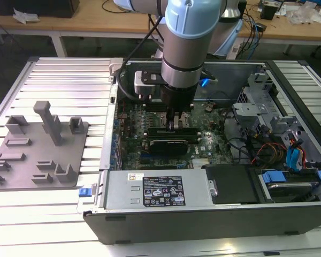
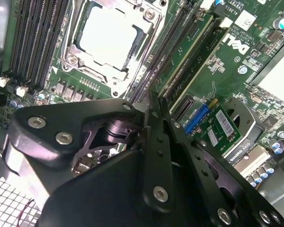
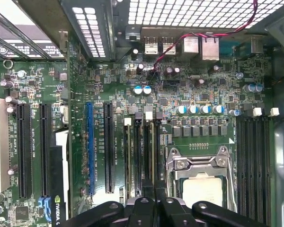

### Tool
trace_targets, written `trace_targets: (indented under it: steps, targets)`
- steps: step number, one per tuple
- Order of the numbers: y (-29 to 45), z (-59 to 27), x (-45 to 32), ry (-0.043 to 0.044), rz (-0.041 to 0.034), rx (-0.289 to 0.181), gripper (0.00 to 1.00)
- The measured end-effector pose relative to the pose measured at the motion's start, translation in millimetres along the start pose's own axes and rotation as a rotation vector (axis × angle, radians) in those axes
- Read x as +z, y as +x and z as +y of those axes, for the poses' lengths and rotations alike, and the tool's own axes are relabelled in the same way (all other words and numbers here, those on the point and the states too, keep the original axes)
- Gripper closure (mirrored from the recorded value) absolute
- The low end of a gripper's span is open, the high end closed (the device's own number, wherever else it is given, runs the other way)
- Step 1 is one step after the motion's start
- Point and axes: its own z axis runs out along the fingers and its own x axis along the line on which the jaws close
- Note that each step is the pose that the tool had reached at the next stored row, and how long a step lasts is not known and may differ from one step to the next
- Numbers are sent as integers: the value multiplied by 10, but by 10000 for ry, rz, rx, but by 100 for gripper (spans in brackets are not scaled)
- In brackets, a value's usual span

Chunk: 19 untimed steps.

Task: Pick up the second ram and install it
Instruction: 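Insert the second ram into the second slot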

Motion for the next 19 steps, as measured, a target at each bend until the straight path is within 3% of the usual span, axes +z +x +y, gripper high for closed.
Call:
trace_targets:
  steps: [19]
  targets:
    - [9,-3,-11,-22,2,-141,91]
